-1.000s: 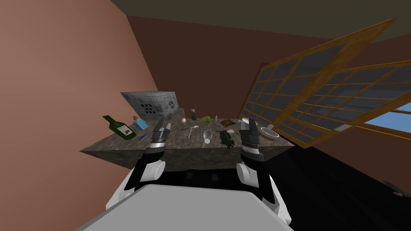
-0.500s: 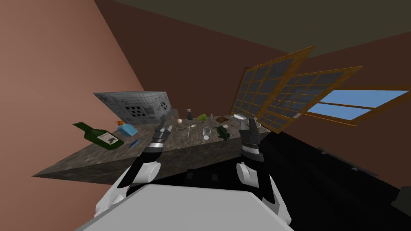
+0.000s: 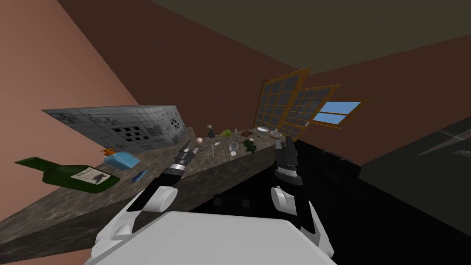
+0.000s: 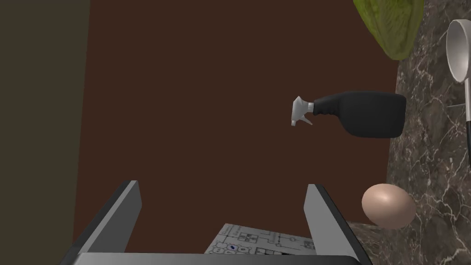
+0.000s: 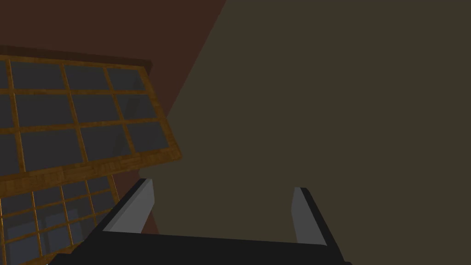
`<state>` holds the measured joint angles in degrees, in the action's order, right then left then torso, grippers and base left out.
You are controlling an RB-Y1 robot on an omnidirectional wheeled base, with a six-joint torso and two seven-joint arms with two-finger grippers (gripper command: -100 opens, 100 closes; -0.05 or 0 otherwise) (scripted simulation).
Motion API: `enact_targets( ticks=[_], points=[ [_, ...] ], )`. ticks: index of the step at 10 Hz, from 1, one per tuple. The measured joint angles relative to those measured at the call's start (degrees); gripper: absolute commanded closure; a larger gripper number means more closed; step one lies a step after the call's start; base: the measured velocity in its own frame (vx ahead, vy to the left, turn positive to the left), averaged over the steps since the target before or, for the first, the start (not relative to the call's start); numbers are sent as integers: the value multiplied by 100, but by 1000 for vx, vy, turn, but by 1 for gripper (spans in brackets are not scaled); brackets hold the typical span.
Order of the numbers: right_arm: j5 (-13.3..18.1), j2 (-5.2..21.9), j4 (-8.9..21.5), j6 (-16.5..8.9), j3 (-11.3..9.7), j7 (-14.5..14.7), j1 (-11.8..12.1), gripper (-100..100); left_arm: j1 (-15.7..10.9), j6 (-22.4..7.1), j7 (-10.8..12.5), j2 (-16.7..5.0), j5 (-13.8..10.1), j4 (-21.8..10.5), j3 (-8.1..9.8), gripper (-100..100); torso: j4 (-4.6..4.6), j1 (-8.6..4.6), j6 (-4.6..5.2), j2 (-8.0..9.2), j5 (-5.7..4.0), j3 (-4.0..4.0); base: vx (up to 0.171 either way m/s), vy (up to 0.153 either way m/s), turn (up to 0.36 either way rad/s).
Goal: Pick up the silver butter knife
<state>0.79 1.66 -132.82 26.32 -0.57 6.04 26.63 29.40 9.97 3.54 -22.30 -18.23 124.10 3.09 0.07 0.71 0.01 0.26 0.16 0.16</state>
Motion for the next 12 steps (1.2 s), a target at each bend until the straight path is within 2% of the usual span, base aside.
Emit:
enact_targets(
  ticks=[3,5,7,12],
  points=[
    [0,0,0,0,0,0,2,0,91,-295,204,-405,-297,-21,19,-100,-3,-23,-4,-17,-4,-9,-85,77,-320],
    [0,0,0,0,0,0,0,0,183,-526,399,-763,-606,-99,42,-100,-2,-15,-1,-7,-3,-4,-118,91,-352],
    [0,0,0,0,0,0,1,0,232,-809,522,-1037,-836,-111,43,-100,-3,-12,-2,-13,-2,-7,-88,81,-302],
    [0,0,0,0,1,0,3,0,313,-1281,835,-1819,-1375,-285,73,-100,-6,-20,-9,-34,-3,-18,-68,59,-304]
  ],
)
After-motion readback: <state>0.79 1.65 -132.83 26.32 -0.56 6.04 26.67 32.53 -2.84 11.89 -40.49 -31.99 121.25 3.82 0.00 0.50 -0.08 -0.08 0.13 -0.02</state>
